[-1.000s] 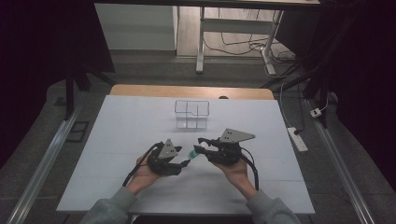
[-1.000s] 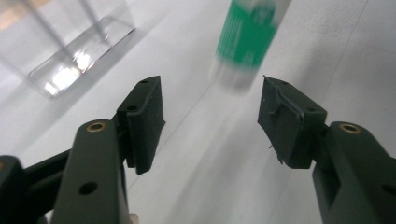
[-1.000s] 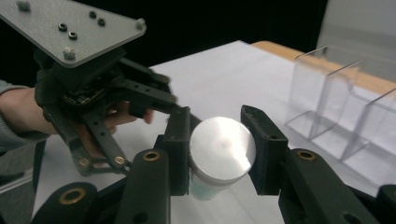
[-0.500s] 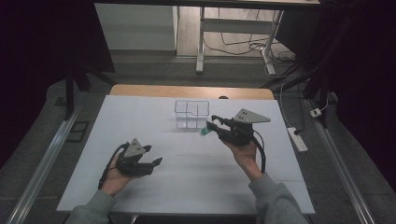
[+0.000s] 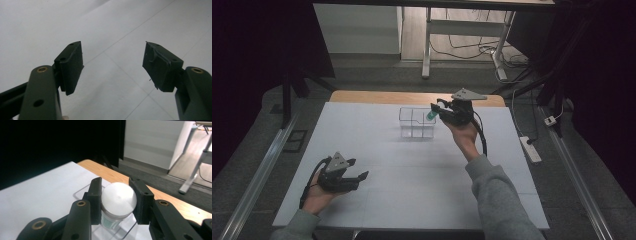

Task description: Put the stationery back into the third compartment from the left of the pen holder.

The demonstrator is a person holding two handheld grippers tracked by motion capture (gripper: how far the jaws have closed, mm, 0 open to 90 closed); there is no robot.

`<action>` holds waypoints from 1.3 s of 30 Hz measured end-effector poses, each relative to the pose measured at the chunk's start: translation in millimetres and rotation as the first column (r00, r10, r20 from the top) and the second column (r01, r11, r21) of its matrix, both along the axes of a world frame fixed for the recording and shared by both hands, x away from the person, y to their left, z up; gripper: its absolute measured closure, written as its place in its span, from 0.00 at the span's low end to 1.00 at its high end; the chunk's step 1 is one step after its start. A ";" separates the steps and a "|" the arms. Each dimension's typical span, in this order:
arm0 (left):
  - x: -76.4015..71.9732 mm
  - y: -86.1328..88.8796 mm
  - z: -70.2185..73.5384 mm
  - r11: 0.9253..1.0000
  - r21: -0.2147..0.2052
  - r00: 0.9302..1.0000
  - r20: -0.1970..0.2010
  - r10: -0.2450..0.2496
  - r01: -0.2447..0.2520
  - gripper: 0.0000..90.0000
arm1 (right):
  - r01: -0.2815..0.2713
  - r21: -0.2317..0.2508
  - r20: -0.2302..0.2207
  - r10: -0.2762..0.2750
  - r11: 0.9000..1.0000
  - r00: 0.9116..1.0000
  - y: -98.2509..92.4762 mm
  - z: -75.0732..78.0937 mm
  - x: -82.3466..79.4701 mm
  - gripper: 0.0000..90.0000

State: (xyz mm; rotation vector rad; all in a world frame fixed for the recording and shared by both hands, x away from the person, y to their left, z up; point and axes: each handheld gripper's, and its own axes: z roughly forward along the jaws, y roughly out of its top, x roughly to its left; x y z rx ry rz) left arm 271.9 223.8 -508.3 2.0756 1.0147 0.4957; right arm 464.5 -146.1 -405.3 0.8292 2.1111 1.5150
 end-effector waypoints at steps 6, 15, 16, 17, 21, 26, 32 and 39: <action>0.3 5.8 -1.1 1.000 -0.005 1.000 0.000 0.012 -0.012 0.36 | 0.020 -0.026 -0.037 -0.021 0.999 0.999 8.7 -11.7 17.8 0.71; -0.9 10.5 -2.4 1.000 -0.004 1.000 -0.001 0.027 -0.027 0.36 | 0.013 -0.031 -0.062 -0.014 0.999 0.998 6.6 -18.9 17.3 0.54; -1.2 11.3 -2.6 1.000 -0.003 1.000 -0.002 0.029 -0.029 0.35 | 0.007 -0.031 -0.054 -0.008 0.999 0.998 4.6 -18.0 14.0 0.53; -1.4 11.9 -3.1 1.000 -0.004 1.000 -0.002 0.030 -0.030 0.35 | 0.001 -0.030 -0.049 -0.002 1.000 0.999 2.2 -17.7 10.4 0.52; -2.7 13.4 -4.5 0.999 -0.001 0.999 -0.007 0.035 -0.035 0.35 | -0.012 -0.034 -0.051 0.010 0.999 0.999 -14.0 -20.0 -6.4 0.49; -3.5 13.7 -4.8 0.999 0.002 0.999 -0.008 0.038 -0.038 0.35 | -0.025 -0.064 -0.074 0.021 0.998 0.997 -40.6 -30.1 -31.5 0.46; -3.4 14.1 -5.0 0.999 -0.001 0.999 -0.009 0.040 -0.040 0.35 | -0.048 -0.094 -0.105 0.038 0.994 0.994 -77.7 -43.6 -68.2 0.44; -2.6 11.8 -3.9 0.999 -0.006 0.999 -0.007 0.034 -0.034 0.35 | -0.064 -0.136 -0.132 0.046 0.989 0.990 -113.2 -59.8 -110.2 0.43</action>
